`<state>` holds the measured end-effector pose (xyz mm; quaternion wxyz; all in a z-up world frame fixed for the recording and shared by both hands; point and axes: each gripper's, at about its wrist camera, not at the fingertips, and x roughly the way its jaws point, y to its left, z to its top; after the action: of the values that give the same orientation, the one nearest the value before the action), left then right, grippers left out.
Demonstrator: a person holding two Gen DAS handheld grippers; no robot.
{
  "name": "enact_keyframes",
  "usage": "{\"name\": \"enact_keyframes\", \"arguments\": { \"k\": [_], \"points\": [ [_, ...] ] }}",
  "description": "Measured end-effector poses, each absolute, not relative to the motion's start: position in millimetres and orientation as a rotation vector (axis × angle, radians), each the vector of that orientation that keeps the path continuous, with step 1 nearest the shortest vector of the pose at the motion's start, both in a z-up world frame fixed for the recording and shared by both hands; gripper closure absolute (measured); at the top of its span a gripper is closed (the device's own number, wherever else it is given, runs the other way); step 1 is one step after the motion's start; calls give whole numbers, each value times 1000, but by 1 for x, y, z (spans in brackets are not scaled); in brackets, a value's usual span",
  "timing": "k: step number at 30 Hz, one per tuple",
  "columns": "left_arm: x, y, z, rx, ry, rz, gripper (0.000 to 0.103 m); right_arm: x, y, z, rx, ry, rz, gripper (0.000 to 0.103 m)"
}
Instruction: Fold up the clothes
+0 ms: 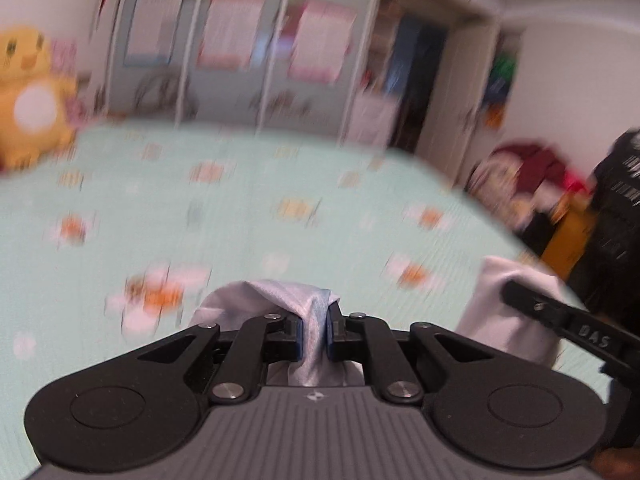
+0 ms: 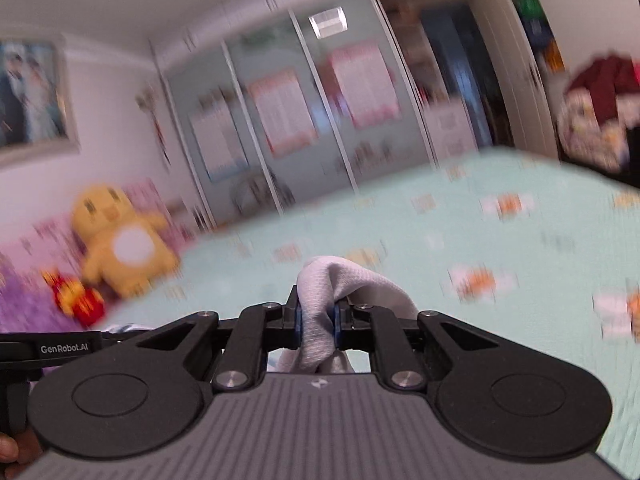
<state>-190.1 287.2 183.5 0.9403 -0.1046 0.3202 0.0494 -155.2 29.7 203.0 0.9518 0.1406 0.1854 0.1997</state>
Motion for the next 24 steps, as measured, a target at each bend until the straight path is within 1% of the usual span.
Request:
{"name": "enact_keyframes", "arguments": {
  "k": [2,4,5,7,9,10,12,13,14,15,16,17,18,24],
  "points": [
    [-174,290,155,-227,748,131,93,-138,31,168,272,510,374,90],
    [-173,298,124,-272,842,186,93,-131,33,131,260,651,330,89],
    [-178,300,112,-288,864,198,92,-130,32,116,243,712,309,89],
    [-189,301,97,-305,882,208,91,-136,30,98,247,771,287,89],
    [-202,299,90,-302,876,206,82,-142,28,81,253,828,265,84],
    [-207,298,93,-296,869,203,79,-147,23,79,263,833,262,83],
    [-214,293,101,-261,855,214,58,-158,15,76,286,839,256,83],
    [-217,290,106,-243,848,220,53,-163,14,82,283,834,256,82],
    [-220,288,110,-225,840,225,45,-168,14,88,279,828,257,80],
    [-223,285,114,-206,833,231,41,-174,14,92,266,816,263,73],
    [-227,283,118,-188,826,236,40,-175,14,100,250,802,271,67],
    [-230,281,121,-173,819,246,39,-182,17,106,231,786,278,57],
    [-234,279,124,-159,812,255,38,-188,20,112,210,771,289,51],
    [-255,269,142,-72,772,313,38,-221,47,140,83,718,373,47]
  ]
}}
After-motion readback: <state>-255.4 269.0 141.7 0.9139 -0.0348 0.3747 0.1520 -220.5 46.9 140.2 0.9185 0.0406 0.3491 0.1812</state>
